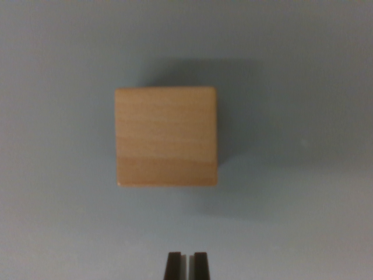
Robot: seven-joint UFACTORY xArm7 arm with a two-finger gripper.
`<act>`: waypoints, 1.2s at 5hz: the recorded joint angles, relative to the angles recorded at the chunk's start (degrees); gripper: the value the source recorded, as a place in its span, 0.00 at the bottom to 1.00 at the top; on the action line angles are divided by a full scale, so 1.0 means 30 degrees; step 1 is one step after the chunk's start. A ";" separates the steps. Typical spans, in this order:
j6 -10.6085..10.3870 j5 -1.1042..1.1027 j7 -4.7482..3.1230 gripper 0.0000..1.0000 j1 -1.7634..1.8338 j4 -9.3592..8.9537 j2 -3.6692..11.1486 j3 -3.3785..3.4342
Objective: Push wooden cube
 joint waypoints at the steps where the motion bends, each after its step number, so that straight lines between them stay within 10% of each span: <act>1: -0.0616 0.0032 0.0081 0.00 0.0062 -0.0503 0.0125 0.0063; 6: -0.1629 0.0085 0.0215 0.00 0.0163 -0.1331 0.0330 0.0167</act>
